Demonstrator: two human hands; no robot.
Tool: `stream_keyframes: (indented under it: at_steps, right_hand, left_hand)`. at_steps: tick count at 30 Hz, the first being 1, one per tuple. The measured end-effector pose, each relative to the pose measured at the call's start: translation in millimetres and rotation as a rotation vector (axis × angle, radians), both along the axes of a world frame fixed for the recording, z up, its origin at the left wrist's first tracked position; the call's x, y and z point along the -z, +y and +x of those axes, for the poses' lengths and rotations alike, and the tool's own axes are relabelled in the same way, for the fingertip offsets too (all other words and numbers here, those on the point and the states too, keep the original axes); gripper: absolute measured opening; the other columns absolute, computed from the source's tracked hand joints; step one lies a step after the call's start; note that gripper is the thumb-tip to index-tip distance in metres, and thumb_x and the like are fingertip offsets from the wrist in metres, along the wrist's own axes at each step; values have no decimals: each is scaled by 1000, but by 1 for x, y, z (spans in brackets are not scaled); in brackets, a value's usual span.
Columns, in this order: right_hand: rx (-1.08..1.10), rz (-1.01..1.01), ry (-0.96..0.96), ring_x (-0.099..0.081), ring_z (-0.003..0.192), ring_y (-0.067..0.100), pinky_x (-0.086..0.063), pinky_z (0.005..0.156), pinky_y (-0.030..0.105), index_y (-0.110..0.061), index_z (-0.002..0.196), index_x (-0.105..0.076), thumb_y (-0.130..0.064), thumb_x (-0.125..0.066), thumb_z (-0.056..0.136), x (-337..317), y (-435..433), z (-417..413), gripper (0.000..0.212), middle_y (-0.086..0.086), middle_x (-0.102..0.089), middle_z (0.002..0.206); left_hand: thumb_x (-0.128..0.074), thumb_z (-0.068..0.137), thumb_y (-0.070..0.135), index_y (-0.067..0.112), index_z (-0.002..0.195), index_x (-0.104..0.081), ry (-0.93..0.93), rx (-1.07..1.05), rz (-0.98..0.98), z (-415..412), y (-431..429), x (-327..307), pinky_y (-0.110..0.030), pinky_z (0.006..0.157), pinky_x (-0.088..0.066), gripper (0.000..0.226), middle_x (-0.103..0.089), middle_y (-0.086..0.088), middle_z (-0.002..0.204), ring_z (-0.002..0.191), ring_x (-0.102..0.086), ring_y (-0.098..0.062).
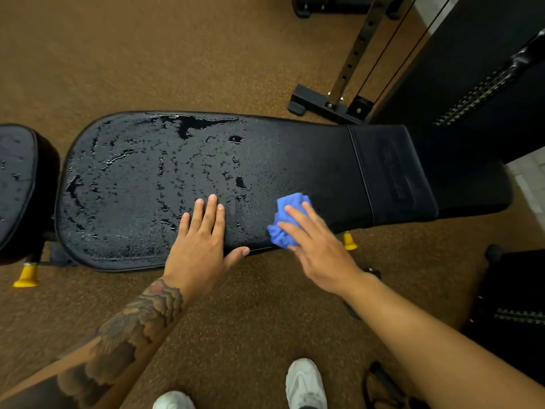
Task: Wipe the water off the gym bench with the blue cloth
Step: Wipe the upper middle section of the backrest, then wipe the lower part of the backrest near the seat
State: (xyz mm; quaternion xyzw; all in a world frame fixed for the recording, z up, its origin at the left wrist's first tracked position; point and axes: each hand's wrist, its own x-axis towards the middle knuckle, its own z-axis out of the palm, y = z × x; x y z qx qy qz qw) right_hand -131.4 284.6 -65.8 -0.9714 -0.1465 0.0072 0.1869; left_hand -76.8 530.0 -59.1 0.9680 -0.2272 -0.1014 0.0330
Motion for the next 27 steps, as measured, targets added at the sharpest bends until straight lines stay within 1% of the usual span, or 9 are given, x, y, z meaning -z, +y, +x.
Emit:
stream_keyframes:
  at_steps: [4, 7, 9, 12, 16, 19, 21, 23, 27]
  right_hand:
    - [279, 19, 12, -21, 141, 43, -28, 110, 57, -7, 132, -52, -28, -38, 95, 0, -35, 38, 44, 16, -39, 148]
    - [406, 51, -2, -23, 138, 47, -27, 110, 57, -7, 129, -54, -24, -44, 92, -2, -10, 74, 42, 18, -40, 146]
    - [364, 64, -15, -20, 141, 44, -25, 110, 56, -8, 132, -53, -23, -45, 93, -4, 22, 81, 42, 16, -37, 149]
    - [132, 40, -20, -10, 146, 35, -10, 115, 49, -12, 138, -47, -21, -47, 98, -2, 66, 66, 41, 8, -29, 155]
    - [24, 12, -44, -9, 146, 32, -13, 115, 48, -13, 139, -45, -24, -47, 98, 1, 78, 54, 43, 6, -27, 156]
    - [-2, 18, -10, -8, 146, 33, -14, 115, 49, -13, 140, -43, -24, -47, 98, -1, 74, 55, 44, 8, -27, 156]
    - [-19, 53, 30, -5, 146, 32, -11, 115, 49, -14, 142, -40, -23, -47, 97, -3, 74, 56, 47, 7, -24, 157]
    - [-7, 192, 136, 0, 147, 27, -6, 117, 48, -14, 147, -30, -15, -50, 91, -7, 71, 57, 59, 5, -19, 159]
    - [55, 477, 388, 2, 148, 19, -5, 119, 44, -12, 153, 1, -3, -47, 78, -24, 58, 60, 89, 7, -4, 161]
  left_hand:
    - [-13, 83, 74, 0, 148, -19, -3, -6, 2, -2, 0, -1, -51, 115, -16, 98, -12, -17, 158, 145, -8, -34]
    - [-12, 83, 75, 2, 149, -14, -2, -8, -1, -3, 0, -1, -50, 116, -12, 99, -7, -16, 158, 146, -3, -32]
    - [-13, 82, 75, 2, 149, -14, 4, -15, -8, -2, 0, -1, -49, 116, -12, 99, -6, -16, 159, 146, -2, -32]
    - [-13, 80, 76, 2, 149, -15, 2, -12, -26, 0, 1, 1, -47, 115, -8, 101, -7, -16, 158, 146, -3, -31]
    - [-18, 81, 77, 1, 148, -18, -4, -11, -36, -2, 3, 5, -45, 114, -8, 101, -10, -16, 158, 146, -5, -30]
    - [-25, 83, 77, 3, 150, -10, 21, -32, -89, -2, 2, 1, -44, 117, -5, 101, -1, -13, 159, 146, 3, -27]
    - [-43, 86, 66, 6, 151, -3, 64, -66, -184, -2, 0, -6, -43, 119, -3, 97, 6, -8, 160, 146, 8, -24]
    - [-51, 90, 47, 8, 152, -2, 35, -41, -311, -3, -7, -17, -40, 119, -2, 88, 8, -5, 159, 146, 9, -20]
    - [-38, 82, 26, 10, 152, -6, 69, 53, -432, 4, -34, -31, -38, 119, -5, 79, 3, -3, 160, 147, 4, -17]
